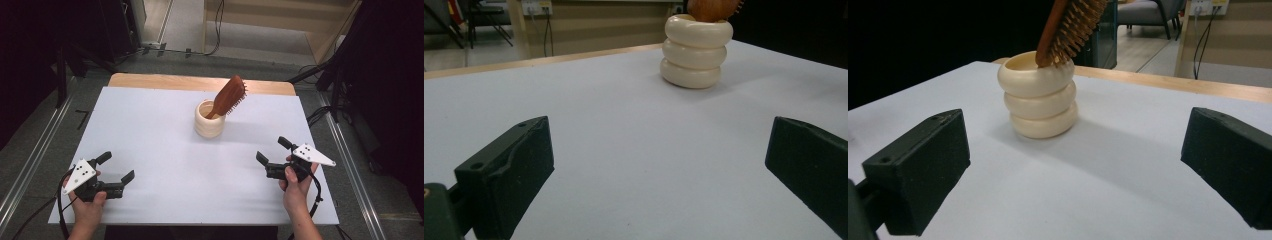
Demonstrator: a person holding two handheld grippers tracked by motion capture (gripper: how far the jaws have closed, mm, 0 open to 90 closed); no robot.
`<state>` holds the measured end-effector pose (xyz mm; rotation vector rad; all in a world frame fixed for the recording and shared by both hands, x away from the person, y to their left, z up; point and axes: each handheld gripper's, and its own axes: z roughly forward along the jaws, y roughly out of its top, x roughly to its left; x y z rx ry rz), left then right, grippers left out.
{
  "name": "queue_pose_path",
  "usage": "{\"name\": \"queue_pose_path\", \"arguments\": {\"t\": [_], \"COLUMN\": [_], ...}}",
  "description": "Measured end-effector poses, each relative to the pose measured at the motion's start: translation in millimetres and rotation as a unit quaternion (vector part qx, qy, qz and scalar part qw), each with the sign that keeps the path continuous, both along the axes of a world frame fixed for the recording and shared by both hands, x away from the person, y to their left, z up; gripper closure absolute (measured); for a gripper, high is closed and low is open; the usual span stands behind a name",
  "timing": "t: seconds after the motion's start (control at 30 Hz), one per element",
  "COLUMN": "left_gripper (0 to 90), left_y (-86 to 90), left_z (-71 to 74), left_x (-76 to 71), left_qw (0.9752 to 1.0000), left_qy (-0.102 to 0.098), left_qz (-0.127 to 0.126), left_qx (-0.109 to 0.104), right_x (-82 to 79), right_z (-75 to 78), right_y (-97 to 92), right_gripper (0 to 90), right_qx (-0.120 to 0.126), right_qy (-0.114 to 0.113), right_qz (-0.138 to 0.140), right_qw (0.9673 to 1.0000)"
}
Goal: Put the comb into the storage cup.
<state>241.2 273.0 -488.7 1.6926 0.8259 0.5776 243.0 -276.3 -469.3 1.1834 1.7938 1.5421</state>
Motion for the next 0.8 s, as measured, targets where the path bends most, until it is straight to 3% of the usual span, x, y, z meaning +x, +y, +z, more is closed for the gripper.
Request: {"name": "queue_pose_path", "arguments": {"t": [0.8], "left_gripper": [0.0], "left_y": [-0.6], "left_z": [-0.1], "left_x": [-0.3], "left_qw": [1.0000], "left_qy": [0.000], "left_qz": [0.002], "left_qx": [0.000], "right_x": [-30.3], "right_z": [-23.9], "right_y": [-42.4], "right_gripper": [0.0], "right_qx": [-0.012], "right_qy": [0.013], "right_qz": [-0.019], "right_qw": [0.9997]}}
